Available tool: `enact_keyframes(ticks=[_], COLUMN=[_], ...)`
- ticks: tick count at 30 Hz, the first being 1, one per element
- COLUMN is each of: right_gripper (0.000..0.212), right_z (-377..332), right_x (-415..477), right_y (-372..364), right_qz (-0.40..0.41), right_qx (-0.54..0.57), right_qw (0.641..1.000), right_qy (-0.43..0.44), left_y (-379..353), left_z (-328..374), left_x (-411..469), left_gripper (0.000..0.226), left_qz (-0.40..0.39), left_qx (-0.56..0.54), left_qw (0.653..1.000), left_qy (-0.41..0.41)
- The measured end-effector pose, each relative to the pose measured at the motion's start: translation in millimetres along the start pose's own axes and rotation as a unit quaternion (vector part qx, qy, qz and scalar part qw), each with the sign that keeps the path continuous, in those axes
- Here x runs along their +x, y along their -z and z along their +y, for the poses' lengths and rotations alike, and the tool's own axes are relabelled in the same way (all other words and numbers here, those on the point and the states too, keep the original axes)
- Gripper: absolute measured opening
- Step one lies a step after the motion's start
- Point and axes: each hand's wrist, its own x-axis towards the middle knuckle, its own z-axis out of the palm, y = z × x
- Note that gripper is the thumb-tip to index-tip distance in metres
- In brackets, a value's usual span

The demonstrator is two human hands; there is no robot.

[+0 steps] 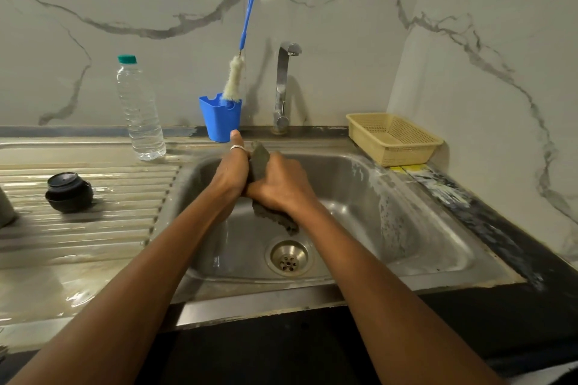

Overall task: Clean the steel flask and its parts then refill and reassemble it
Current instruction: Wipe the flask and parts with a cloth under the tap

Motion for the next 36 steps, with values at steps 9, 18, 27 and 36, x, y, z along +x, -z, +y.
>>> enact_keyframes(ticks=[9, 18, 27, 36], right_gripper=[0.038, 0.058, 0.036, 0.039], right_z=[5, 4, 6, 15], right_x=[6, -1, 6, 8], right_y=[9, -3, 10, 14], right_qz=[-0.146, 0.017, -0.111, -0.205], right_qx=[0.291, -0.069, 0.231, 0.307], right_qw=[0.943, 0.997, 0.965, 0.928], right_qy=[-0.063, 0.026, -0.057, -0.05], left_y=[7, 0, 9, 15], left_z=[3, -6, 7, 6], left_x=[0, 11, 6, 2], left_gripper=[0.067, 0.076, 0.09, 0.093], left_qz=[-0.047, -0.012, -0.069, -0.099], left_qx=[-0.14, -0.014, -0.084, -0.112], left_qw=[0.989, 0.998, 0.994, 0.988], left_qy=[-0.023, -0.061, -0.014, 0.037])
